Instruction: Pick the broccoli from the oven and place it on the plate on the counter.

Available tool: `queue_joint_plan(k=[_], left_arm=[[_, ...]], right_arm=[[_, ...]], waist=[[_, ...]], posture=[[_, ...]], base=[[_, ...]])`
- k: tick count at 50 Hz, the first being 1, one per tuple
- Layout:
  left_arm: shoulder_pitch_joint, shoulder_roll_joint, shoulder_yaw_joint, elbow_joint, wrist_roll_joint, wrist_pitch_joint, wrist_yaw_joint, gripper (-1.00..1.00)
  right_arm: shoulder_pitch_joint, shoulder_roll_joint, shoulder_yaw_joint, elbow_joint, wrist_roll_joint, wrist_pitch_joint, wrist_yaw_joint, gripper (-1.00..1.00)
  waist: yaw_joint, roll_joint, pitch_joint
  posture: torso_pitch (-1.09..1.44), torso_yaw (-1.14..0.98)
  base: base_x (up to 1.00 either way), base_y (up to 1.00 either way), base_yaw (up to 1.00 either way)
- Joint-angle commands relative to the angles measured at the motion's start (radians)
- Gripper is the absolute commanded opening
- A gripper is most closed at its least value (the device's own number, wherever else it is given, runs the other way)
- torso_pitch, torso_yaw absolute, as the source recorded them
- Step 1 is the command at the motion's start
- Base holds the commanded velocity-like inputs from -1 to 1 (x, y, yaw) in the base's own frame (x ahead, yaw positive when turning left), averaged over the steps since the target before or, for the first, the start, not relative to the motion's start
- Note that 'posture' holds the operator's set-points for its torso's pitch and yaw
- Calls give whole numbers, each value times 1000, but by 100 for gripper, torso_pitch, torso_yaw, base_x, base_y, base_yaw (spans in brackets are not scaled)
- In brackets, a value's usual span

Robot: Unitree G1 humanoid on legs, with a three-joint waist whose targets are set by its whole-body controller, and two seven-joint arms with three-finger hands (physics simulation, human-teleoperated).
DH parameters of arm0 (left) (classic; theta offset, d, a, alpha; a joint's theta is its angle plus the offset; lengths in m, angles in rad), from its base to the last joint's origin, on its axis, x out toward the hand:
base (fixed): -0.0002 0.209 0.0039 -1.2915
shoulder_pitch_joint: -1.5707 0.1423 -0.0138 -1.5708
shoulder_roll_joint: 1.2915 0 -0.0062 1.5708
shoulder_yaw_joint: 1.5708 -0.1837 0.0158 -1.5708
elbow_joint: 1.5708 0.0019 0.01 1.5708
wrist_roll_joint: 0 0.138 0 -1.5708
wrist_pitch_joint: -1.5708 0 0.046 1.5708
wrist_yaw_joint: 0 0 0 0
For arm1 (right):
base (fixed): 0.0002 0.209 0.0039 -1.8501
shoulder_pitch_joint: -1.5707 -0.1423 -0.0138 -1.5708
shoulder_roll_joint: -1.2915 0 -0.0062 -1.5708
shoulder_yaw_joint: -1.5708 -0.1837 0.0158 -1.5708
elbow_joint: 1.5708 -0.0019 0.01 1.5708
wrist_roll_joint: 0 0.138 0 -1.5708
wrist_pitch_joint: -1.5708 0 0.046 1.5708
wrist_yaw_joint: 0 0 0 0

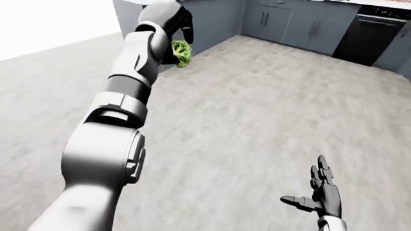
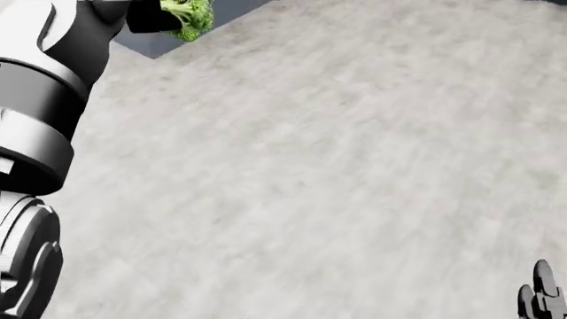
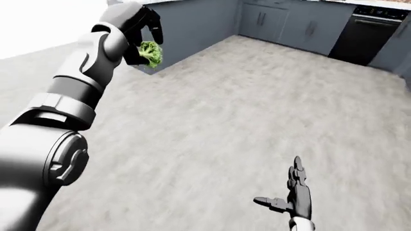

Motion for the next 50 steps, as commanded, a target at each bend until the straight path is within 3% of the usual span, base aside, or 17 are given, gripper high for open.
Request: queue_joint_plan(k=[1, 5, 7, 8, 10, 14, 20, 22, 33, 35, 36, 37, 39, 41, 43, 44, 50], left_arm=[[-49, 19, 9, -49, -12, 8, 36, -91], [-44, 12, 6, -64, -24, 8, 32, -91], [-45, 13, 5, -66, -26, 9, 31, -91], [-44, 13, 5, -68, -28, 8, 31, -91], [-45, 12, 5, -75, -32, 9, 28, -91], [-42, 8, 5, -89, -39, 12, 19, -90], [-24, -2, 9, -133, -55, 21, 3, -90], [-8, -8, 12, -156, -66, 30, -5, -91], [116, -42, 27, -325, -134, 86, -44, -92], [136, -51, 24, -364, -145, 102, -55, -92], [144, -54, 22, -380, -149, 108, -60, -92], [154, -59, 21, -403, -154, 117, -68, -92], [178, -67, 24, -451, -169, 136, -83, -92], [201, -74, 27, -496, -185, 151, -96, -92], [216, -78, 25, -518, -195, 157, -97, -92], [262, -87, 46, -580, -228, 183, -109, -91], [301, -84, 32, -644, -258, 212, -119, -92]], right_arm=[[8, -9, 10, -81, 10, -4, -13, 100], [10, -10, 22, -114, 13, 44, -21, 100], [1, -12, 23, -102, 15, 45, -18, 100], [-7, -13, 22, -84, 15, 35, -15, 100], [-14, -14, 23, -62, 18, 24, -11, 100], [-3, -15, 28, -80, 24, 30, -12, 100], [18, -17, 33, -165, 19, 77, -30, 100], [35, -15, 39, -263, 6, 135, -54, 100], [103, 39, 17, -708, -52, 445, -77, 100], [118, 54, 23, -867, -81, 551, -99, 100], [116, 61, 21, -910, -90, 584, -99, 100], [111, 67, 21, -955, -101, 622, -103, 100], [97, 79, 25, -1048, -124, 699, -108, 100], [77, 88, 30, -1113, -151, 764, -117, 100], [54, 95, 33, -1157, -169, 819, -122, 100], [-29, 76, 48, -1363, -186, 1073, -173, 100], [-124, 69, 42, -1402, -199, 1187, -180, 100]], waist=[[9, 3, -12], [26, 68, -2], [42, 144, -42], [43, 93, -8], [32, 106, -21], [33, 66, -23], [39, -40, -21], [33, -88, -46], [24, 44, -1], [27, 94, -11], [41, 138, -25], [44, 92, -12], [36, 107, -17], [37, 92, -29], [39, 69, -23], [40, 56, -20], [40, -43, -25]], posture=[[0, 0], [0, 0], [0, 0], [0, 0], [0, 0], [0, 0], [0, 0], [0, 0], [0, 0], [0, 0], [0, 0], [0, 0], [0, 0], [0, 0], [0, 0], [0, 0], [0, 0]], base=[[0, 0, -100], [0, 0, -100], [0, 0, -100], [0, 0, -100], [0, 0, -100], [0, 0, -100], [0, 0, -100], [0, 0, -100], [0, 0, -100], [0, 0, -100], [0, 0, -100], [0, 0, -100], [0, 0, -100], [0, 0, -100], [0, 0, -100], [0, 0, -100], [0, 0, -100]])
